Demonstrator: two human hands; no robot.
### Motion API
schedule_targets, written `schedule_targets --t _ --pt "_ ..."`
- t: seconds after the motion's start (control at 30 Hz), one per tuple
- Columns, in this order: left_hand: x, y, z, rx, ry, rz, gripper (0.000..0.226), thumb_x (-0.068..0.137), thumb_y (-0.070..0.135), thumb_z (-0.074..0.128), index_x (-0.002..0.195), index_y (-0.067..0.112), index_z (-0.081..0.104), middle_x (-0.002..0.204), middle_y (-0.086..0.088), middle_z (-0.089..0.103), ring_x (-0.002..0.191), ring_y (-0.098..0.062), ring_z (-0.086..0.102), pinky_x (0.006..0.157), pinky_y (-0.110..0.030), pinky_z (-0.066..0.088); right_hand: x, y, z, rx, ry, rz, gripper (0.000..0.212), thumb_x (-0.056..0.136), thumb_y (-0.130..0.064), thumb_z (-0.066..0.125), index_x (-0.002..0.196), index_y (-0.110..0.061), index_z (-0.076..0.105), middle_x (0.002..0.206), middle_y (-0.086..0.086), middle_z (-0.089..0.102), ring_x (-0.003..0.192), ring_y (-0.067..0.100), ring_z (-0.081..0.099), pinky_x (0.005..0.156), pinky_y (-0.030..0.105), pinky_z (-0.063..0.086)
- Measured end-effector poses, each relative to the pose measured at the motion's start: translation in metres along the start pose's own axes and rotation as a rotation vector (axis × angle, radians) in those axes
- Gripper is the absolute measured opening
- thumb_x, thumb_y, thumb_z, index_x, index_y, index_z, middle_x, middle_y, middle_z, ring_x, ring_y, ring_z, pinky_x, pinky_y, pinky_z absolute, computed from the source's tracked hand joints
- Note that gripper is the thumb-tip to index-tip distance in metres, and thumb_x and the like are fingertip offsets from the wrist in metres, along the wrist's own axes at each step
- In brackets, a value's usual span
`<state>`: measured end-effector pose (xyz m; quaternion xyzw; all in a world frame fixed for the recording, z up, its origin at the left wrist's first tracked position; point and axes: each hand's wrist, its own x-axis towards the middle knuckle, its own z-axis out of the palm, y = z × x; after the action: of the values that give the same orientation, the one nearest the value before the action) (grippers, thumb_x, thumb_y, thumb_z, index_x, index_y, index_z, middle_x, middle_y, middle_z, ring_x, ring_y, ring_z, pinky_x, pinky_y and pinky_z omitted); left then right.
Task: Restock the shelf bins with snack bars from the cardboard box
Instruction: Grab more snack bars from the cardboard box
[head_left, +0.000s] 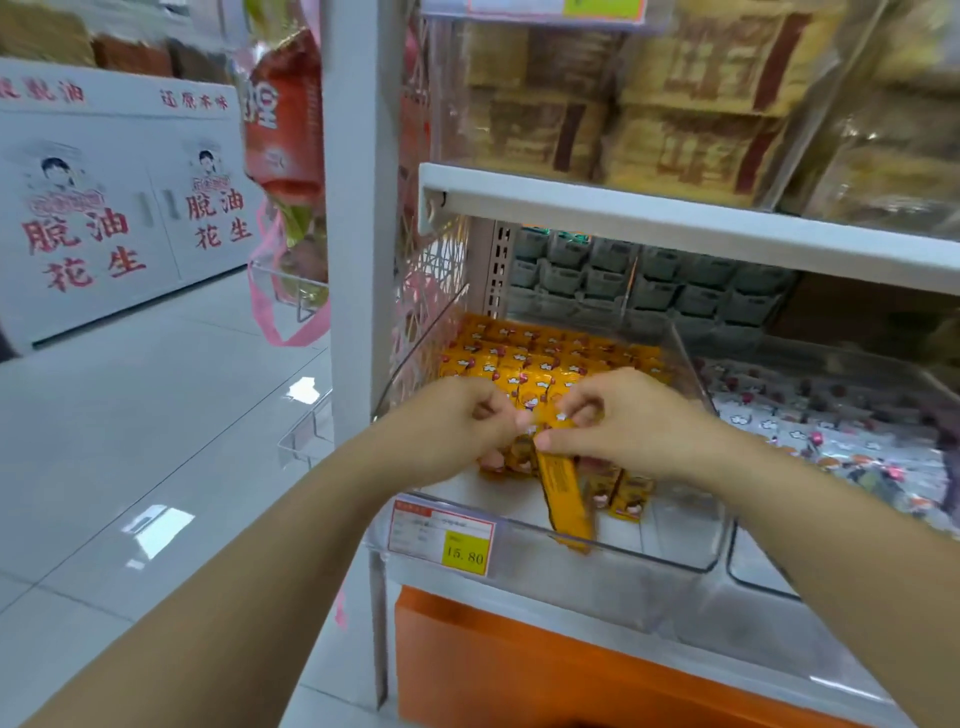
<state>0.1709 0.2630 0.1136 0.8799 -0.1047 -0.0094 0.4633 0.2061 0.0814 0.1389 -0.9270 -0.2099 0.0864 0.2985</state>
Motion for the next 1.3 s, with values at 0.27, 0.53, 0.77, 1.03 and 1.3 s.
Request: schedule_targets --t 0.27,0.53,0.77,1.03,1.3 --pt "0.014 0.029 0.027 0.031 0.037 0.136 0.028 0.078 0.028 0.076 0.085 0.026 0.049 0.083 0.003 0.059 0.054 0.004 0.049 0.05 -0.013 0.037 -0.013 0.004 -0.022 0.123 0.391 -0.014 0.032 0.07 -0.042 0.076 0.089 -0.023 0.058 0.067 0.001 0.062 0.071 0.02 0.067 0.066 0.037 0.054" --pt "0.03 0.024 0.037 0.041 0.139 0.119 0.032 0.078 0.028 0.076 0.092 0.02 0.048 0.08 0.006 0.06 0.056 -0.009 0.051 0.047 -0.014 0.037 -0.022 0.018 -0.035 -0.004 0.359 -0.072 0.02 0.079 -0.041 0.072 0.093 -0.027 0.068 0.063 -0.014 0.062 0.06 -0.008 0.056 0.058 0.012 0.04" --pt "0.057 0.011 0.053 0.224 0.112 -0.056 0.029 0.084 0.025 0.072 0.097 0.016 0.047 0.093 0.0 0.06 0.062 -0.01 0.053 0.039 -0.012 0.035 -0.042 0.058 -0.042 -0.085 0.48 -0.02 0.017 0.088 -0.026 0.064 0.105 -0.025 0.067 0.107 -0.014 0.057 0.1 0.001 0.048 0.093 0.022 0.039" --pt "0.078 0.011 0.069 0.433 0.039 -0.182 0.02 0.091 0.025 0.063 0.088 0.005 0.062 0.085 -0.014 0.073 0.08 -0.023 0.071 0.071 -0.032 0.055 -0.035 0.07 -0.033 -0.048 0.407 -0.056 0.02 0.096 -0.024 0.051 0.109 -0.025 0.067 0.114 -0.013 0.047 0.105 0.0 0.045 0.086 0.01 0.03" --pt "0.052 0.025 0.045 0.49 0.115 -0.205 0.026 0.087 0.032 0.066 0.11 0.022 0.06 0.096 -0.002 0.066 0.073 -0.017 0.061 0.058 -0.028 0.048 -0.067 0.066 -0.027 -0.036 0.484 -0.152 0.022 0.092 -0.03 0.058 0.111 -0.026 0.066 0.119 -0.014 0.054 0.113 0.002 0.045 0.097 0.02 0.031"
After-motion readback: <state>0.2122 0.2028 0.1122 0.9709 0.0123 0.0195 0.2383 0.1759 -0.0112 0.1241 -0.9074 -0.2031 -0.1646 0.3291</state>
